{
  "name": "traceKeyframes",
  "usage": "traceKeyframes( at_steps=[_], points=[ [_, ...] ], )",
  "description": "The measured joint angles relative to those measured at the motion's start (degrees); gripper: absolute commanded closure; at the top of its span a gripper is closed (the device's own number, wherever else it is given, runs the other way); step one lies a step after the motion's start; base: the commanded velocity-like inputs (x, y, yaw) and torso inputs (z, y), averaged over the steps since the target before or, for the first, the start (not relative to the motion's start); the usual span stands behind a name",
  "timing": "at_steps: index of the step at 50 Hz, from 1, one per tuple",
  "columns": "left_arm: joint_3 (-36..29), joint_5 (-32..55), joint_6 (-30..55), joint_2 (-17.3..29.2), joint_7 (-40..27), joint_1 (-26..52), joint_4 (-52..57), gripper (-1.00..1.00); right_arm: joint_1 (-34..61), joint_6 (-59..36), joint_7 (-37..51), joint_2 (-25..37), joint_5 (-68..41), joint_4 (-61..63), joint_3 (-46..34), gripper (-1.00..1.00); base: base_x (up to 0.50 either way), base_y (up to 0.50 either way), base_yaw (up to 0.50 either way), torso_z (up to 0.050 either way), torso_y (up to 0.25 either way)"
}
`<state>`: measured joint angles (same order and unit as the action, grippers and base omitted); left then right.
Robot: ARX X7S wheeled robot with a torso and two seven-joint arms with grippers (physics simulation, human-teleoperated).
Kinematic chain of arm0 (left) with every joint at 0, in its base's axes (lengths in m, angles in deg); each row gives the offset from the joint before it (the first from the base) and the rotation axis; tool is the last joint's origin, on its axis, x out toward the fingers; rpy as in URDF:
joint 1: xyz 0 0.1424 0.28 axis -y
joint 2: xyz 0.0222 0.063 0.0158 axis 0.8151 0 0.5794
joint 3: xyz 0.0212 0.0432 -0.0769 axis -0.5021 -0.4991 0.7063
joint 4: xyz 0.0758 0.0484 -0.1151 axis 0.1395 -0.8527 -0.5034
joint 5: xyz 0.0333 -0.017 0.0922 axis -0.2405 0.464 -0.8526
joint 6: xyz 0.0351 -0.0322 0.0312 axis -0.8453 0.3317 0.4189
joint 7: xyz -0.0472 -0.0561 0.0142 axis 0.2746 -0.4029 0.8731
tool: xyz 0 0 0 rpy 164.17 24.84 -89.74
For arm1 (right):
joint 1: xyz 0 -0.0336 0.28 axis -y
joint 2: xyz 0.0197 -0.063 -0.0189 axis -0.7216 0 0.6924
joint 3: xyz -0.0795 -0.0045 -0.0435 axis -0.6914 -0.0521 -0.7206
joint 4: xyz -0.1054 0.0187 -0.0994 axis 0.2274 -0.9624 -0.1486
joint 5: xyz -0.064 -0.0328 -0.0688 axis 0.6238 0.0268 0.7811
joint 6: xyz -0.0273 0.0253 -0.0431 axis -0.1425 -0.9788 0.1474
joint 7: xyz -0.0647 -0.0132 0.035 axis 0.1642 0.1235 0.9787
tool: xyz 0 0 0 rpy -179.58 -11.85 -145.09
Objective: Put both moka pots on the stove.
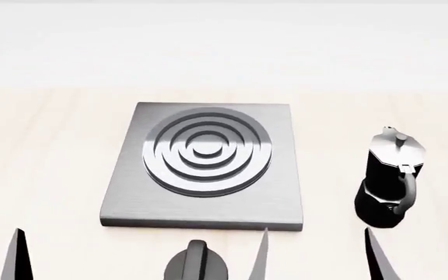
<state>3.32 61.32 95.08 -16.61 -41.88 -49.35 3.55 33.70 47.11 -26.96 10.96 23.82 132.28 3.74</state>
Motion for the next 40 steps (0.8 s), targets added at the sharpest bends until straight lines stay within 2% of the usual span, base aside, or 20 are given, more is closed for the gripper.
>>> traceKeyframes(
  at_steps=[12, 23, 40],
  points=[
    [-0.4, 0.1, -0.8, 0.3, -0.3, 0.2, -1.0, -1.0, 5.1, -7.7, 1.0, -0.2, -2.5, 1.8, 1.8, -1.0, 0.0, 0.0, 0.0, 0.0, 0.0],
    [-0.3, 0.7, -1.3, 0.7, -0.7, 0.1, -1.5, -1.0, 17.2, -20.6, 0.4, 1.3, -7.6, 0.8, 6.5, -1.0, 0.0, 0.0, 0.0, 0.0, 0.0],
    [0.4, 1.8, -1.3, 1.4, -1.4, 0.5, -1.9, -1.0, 35.5, -38.1, -4.2, 7.2, -14.9, -10.4, 12.9, -1.0, 0.0, 0.0, 0.0, 0.0, 0.0]
  ],
)
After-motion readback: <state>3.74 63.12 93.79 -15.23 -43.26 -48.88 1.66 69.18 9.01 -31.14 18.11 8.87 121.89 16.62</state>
